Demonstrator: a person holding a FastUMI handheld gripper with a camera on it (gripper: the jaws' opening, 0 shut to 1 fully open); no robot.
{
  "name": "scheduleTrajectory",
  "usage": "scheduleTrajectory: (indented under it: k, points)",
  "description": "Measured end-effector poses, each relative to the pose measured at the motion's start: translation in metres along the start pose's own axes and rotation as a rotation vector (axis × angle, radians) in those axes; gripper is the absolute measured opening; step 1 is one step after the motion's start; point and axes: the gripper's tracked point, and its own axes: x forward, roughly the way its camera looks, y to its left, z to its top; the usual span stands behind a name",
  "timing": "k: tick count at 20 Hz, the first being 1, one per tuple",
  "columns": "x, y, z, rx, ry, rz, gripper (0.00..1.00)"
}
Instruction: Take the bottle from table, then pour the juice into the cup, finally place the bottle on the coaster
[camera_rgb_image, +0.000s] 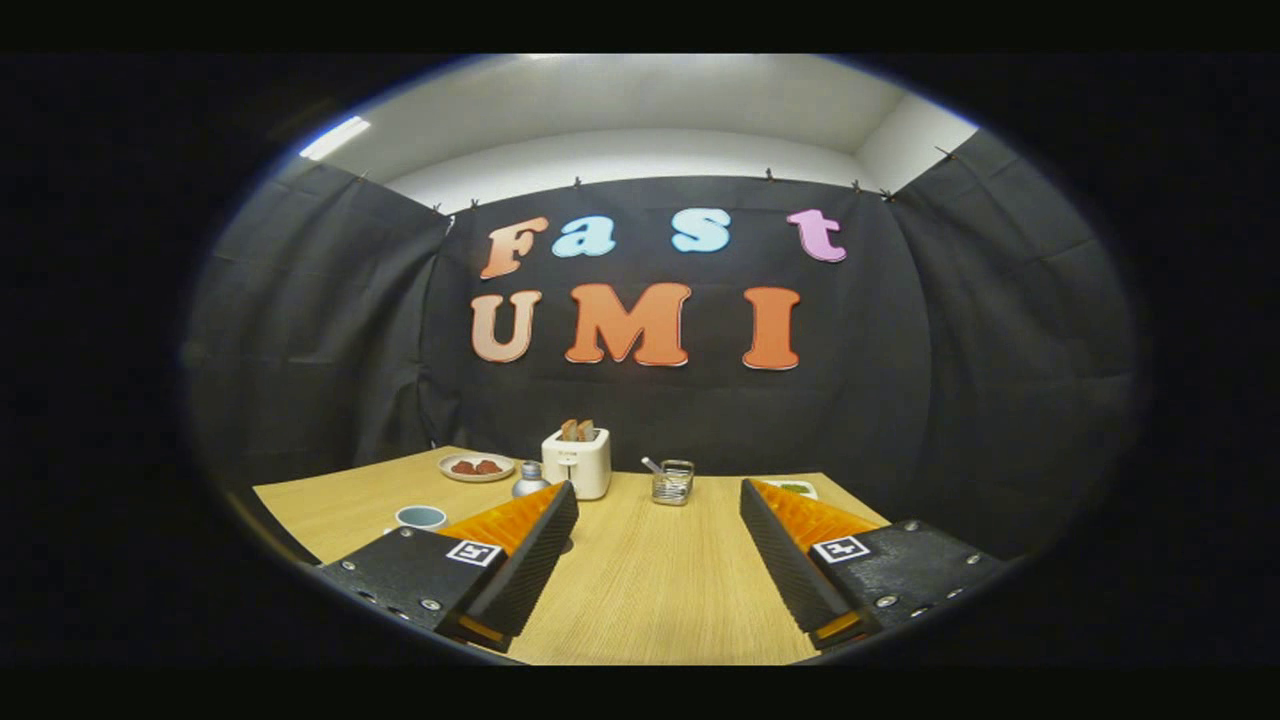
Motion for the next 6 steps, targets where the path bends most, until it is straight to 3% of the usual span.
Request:
scheduleTrajectory:
  k: [6]
  points:
    - [-0.014,-0.003,0.006,0.011,-0.003,-0.001,0.97]
